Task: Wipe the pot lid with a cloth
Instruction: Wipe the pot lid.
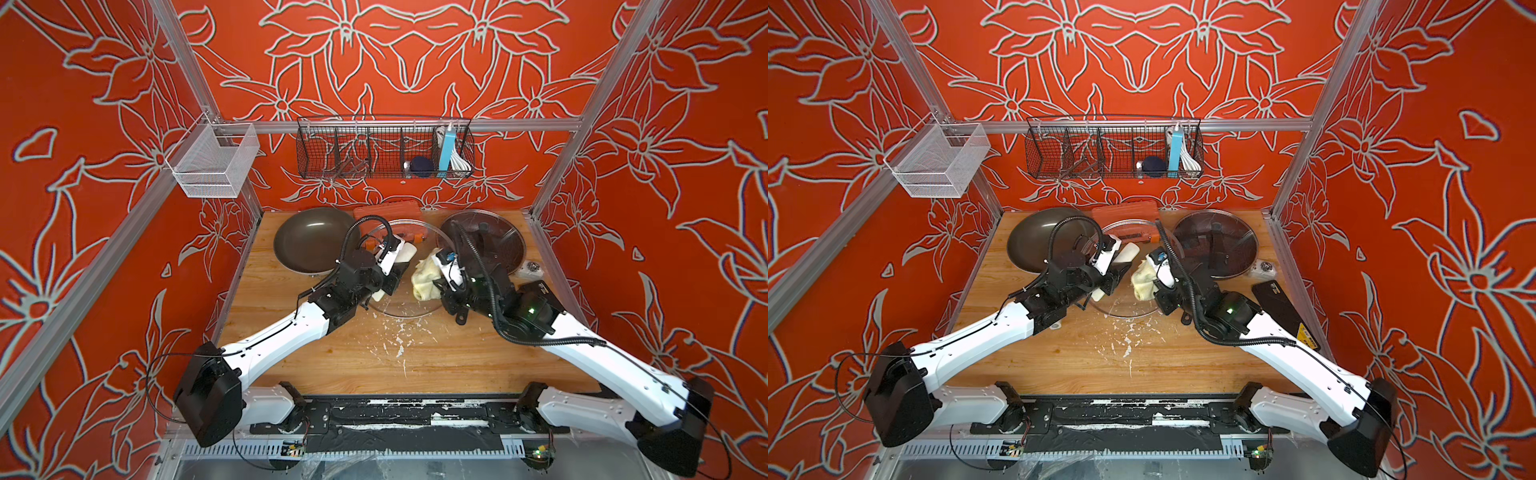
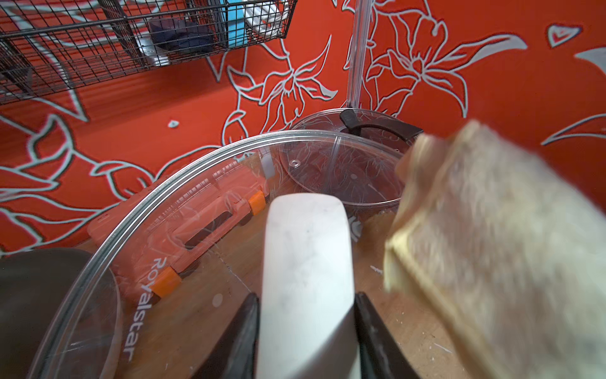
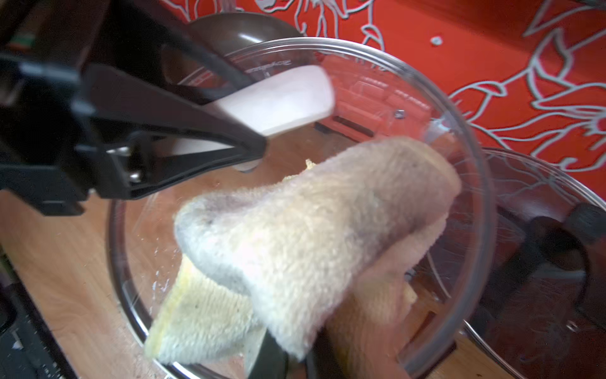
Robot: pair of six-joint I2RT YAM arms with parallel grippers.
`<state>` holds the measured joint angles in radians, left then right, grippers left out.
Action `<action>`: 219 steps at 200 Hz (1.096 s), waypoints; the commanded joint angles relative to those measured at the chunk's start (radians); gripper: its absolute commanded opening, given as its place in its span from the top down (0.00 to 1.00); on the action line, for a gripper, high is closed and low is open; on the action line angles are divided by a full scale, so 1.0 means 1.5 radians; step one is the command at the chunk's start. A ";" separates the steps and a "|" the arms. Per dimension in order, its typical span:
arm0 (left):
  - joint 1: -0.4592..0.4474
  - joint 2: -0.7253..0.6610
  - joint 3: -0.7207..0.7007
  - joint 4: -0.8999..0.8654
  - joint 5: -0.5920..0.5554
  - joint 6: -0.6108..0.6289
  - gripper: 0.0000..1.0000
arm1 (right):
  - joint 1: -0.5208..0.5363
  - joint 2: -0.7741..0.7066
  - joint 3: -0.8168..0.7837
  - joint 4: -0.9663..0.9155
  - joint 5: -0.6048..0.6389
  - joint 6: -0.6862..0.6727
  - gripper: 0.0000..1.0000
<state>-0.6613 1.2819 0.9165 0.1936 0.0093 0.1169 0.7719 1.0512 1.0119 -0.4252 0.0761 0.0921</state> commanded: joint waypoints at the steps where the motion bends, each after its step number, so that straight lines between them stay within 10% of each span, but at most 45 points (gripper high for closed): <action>1: -0.004 -0.057 0.041 0.207 0.043 0.049 1.00 | -0.056 -0.012 -0.012 -0.006 -0.003 0.007 1.00; 106: -0.004 -0.105 -0.013 0.217 0.251 0.266 1.00 | -0.159 0.169 0.169 0.019 -0.131 -0.024 1.00; 219: -0.004 -0.101 -0.020 0.213 0.255 0.274 1.00 | -0.029 0.298 0.288 -0.002 -0.186 -0.053 1.00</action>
<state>-0.6621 1.2125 0.8410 0.2249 0.3576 0.4999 0.7189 1.4872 1.4246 -0.4191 -0.1913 0.0132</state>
